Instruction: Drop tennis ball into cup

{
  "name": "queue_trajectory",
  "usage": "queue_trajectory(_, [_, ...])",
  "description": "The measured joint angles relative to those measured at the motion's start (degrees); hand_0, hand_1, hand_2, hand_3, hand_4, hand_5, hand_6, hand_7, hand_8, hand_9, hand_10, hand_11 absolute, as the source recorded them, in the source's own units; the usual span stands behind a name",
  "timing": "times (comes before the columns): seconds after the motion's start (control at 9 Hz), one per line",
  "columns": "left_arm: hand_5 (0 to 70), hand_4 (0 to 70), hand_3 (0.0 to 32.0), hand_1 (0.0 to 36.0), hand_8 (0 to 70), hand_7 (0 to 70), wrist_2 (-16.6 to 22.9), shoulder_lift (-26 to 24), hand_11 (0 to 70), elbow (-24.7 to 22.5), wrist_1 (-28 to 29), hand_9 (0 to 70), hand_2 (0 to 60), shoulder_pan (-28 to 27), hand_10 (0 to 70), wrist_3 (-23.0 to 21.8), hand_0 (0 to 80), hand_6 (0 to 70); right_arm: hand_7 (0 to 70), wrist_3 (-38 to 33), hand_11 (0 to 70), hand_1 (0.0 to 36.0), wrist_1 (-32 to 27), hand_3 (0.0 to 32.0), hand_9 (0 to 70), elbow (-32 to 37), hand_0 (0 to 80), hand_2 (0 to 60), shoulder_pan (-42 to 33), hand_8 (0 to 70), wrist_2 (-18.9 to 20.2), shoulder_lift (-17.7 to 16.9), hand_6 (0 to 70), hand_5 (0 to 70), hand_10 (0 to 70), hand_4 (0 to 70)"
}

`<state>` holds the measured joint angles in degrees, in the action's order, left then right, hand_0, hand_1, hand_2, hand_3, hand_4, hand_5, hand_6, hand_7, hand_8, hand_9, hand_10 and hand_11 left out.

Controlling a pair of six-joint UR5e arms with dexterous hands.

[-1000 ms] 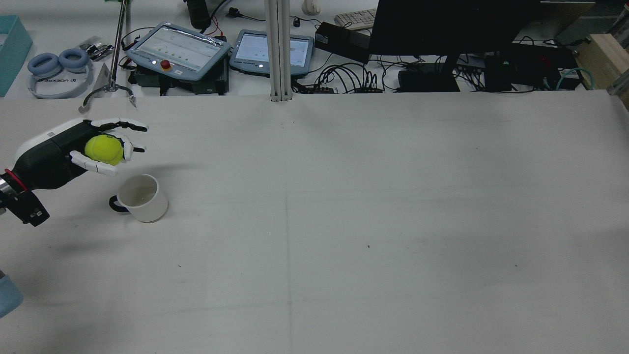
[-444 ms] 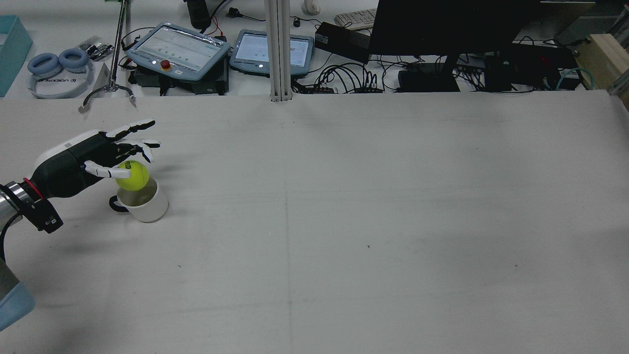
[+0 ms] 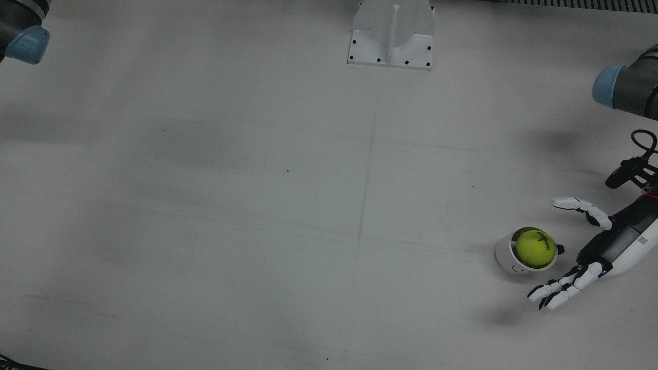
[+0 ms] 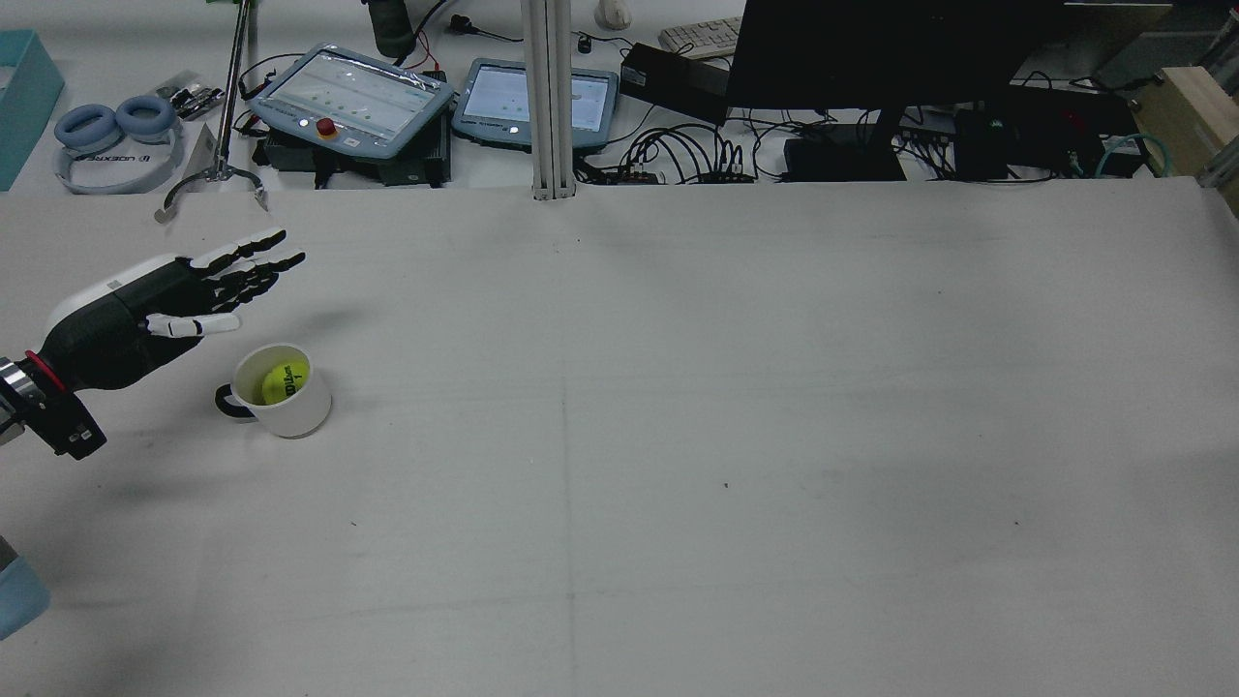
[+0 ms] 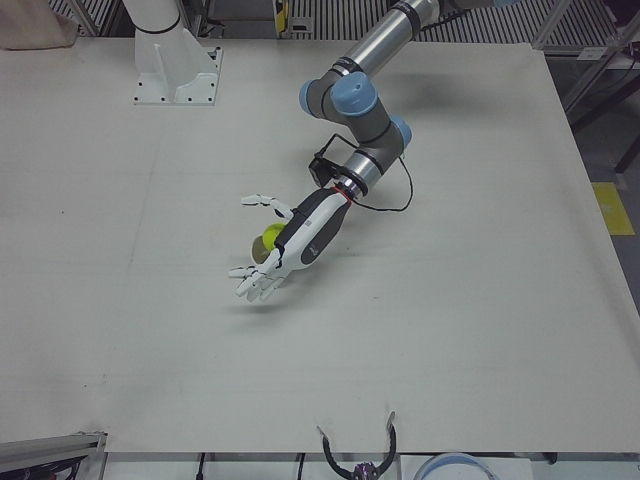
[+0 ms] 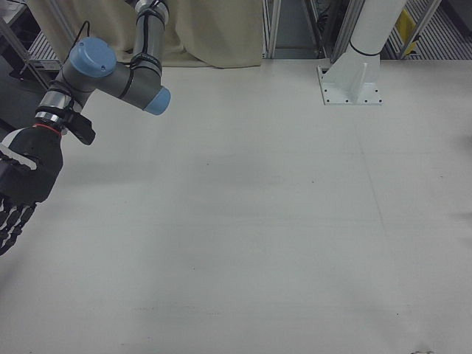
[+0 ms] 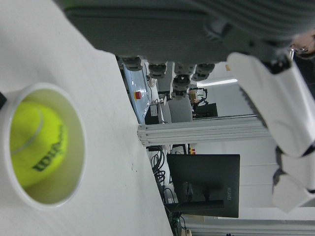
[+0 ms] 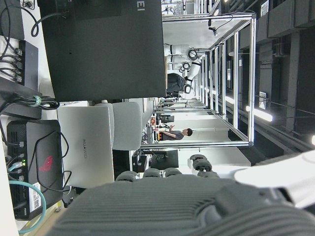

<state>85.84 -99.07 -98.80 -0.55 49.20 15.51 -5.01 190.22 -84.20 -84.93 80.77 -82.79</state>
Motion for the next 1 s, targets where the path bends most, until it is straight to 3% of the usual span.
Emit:
queue_trajectory(0.11, [7.1, 8.9, 0.0, 9.5, 7.5, 5.4, 0.12, 0.66, 5.5, -0.14, 0.10, 4.6, 27.8, 2.81, 3.3, -1.69, 37.8, 24.9, 0.0, 0.00, 0.0, 0.0, -0.01, 0.0, 0.0, 0.00, 0.0, 0.0, 0.00, 0.0, 0.00, 0.00, 0.0, 0.0, 0.0, 0.0])
queue_trajectory(0.22, [5.9, 10.8, 0.0, 10.5, 6.4, 8.4, 0.71, 1.19, 6.9, -0.38, 0.35, 5.3, 26.6, 8.36, 4.3, -2.78, 39.0, 17.4, 0.0, 0.00, 0.0, 0.0, -0.01, 0.0, 0.0, 0.00, 0.0, 0.0, 0.01, 0.0, 0.00, 0.00, 0.0, 0.0, 0.0, 0.0])
queue_trajectory(0.56, [9.3, 10.9, 0.0, 11.6, 10.6, 9.5, 4.07, 2.35, 12.0, -0.43, 0.82, 7.6, 24.8, 25.25, 7.6, -3.44, 43.8, 31.1, 0.0, 0.00, 0.0, 0.0, 0.00, 0.0, 0.0, 0.00, 0.0, 0.0, 0.02, 0.0, 0.00, 0.00, 0.0, 0.0, 0.0, 0.0])
queue_trajectory(0.67, [8.8, 9.2, 0.0, 13.4, 9.2, 9.4, 4.73, 2.81, 12.1, -0.24, 0.86, 7.3, 21.4, 29.95, 7.6, -3.46, 46.1, 24.6, 0.0, 0.00, 0.0, 0.0, -0.01, 0.0, 0.0, 0.00, 0.0, 0.0, 0.02, 0.0, 0.00, 0.00, 0.0, 0.0, 0.0, 0.0])
queue_trajectory(0.78, [9.3, 8.1, 0.0, 13.4, 9.3, 8.1, 5.24, 3.28, 12.2, -0.23, 0.96, 6.8, 19.0, 33.72, 7.5, -3.50, 46.5, 26.2, 0.0, 0.00, 0.0, 0.0, -0.02, 0.0, 0.0, 0.00, 0.0, 0.0, 0.03, 0.0, 0.00, 0.00, 0.0, 0.0, 0.0, 0.0])
queue_trajectory(1.0, [9.3, 8.6, 0.0, 13.6, 9.3, 8.1, 5.58, 4.68, 11.3, -0.83, 1.66, 6.7, 18.5, 36.33, 6.9, -3.55, 46.8, 26.5, 0.0, 0.00, 0.0, 0.0, 0.01, 0.0, 0.0, 0.00, 0.0, 0.0, 0.03, 0.0, 0.00, 0.00, 0.0, 0.0, 0.0, 0.0])
